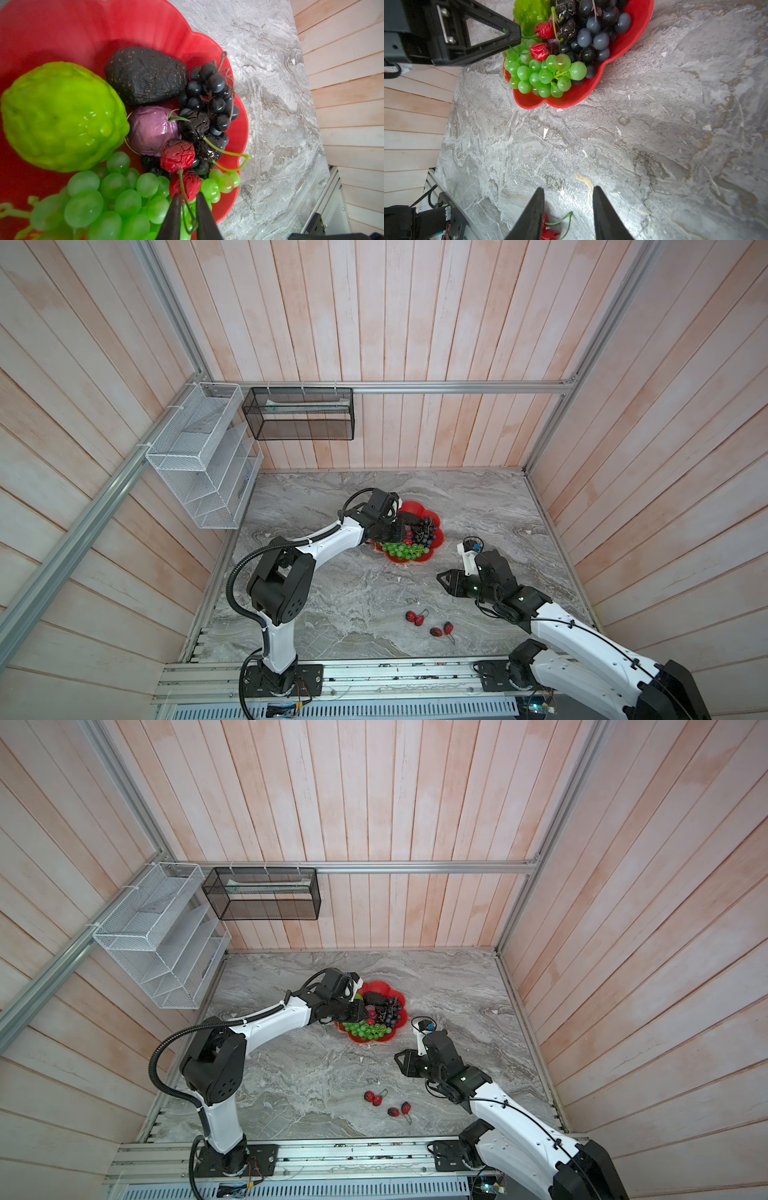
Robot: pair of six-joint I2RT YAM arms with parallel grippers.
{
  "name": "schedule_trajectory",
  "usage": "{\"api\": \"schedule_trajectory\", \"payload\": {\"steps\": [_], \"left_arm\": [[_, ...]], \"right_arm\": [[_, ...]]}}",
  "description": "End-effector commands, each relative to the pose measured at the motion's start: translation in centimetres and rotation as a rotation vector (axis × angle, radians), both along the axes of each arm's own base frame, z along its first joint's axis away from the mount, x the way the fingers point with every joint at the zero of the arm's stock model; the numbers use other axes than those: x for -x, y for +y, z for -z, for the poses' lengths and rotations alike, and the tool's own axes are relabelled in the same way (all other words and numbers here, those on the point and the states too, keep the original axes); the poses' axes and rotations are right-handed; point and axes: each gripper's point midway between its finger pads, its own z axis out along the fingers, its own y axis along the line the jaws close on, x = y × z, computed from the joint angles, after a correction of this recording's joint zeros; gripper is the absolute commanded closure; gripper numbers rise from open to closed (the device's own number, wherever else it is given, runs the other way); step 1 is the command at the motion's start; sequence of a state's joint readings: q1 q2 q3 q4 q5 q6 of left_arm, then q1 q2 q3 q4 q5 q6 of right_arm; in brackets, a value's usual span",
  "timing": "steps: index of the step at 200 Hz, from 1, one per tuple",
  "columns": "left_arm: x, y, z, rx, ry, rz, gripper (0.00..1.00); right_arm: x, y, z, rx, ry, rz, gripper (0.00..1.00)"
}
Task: Place and organize the fake fruits in the fruit bowl
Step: 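Lower the red cherries into the bowl and open the left gripper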
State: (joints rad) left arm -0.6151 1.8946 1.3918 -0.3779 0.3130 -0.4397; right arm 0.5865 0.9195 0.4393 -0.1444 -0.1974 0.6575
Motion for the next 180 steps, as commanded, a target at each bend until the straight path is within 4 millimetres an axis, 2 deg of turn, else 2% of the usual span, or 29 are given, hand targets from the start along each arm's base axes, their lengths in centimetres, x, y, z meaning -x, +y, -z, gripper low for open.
{"api": "schedule_trajectory", "payload": {"steps": [1,22,47,84,119,160,180], "left_arm": [[-0.6,-0.3,-0.5,0.010,-0.020,0.007,0.77],[-0.7,-0.3,-1.5,0.023,-0.038,0.001,0.73],[-0.4,0.0,-3.7,0.044,-0.076,0.000,0.72],[0.8,1.6,-6.2,0.066,-0.143,-0.039,0.64],[3.4,3.3,-6.7,0.074,-0.156,-0.069,0.51],[5.6,6.7,-5.8,0.024,-0.180,-0.157,0.51],[6.2,7.9,-6.0,0.023,-0.207,-0.189,0.47]], "right_arm": [[-0.1,0.2,0.1,-0.005,-0.008,-0.017,0.60],[-0.1,0.4,0.1,-0.009,-0.003,-0.025,0.60],[0.1,0.7,0.3,-0.002,0.010,-0.051,0.60],[1.1,0.7,0.8,-0.004,0.057,-0.073,0.58],[2.9,0.9,2.0,-0.003,0.143,-0.104,0.55],[7.5,2.4,4.3,-0.073,0.306,-0.149,0.54],[8.7,2.5,5.1,-0.079,0.357,-0.142,0.53]]}}
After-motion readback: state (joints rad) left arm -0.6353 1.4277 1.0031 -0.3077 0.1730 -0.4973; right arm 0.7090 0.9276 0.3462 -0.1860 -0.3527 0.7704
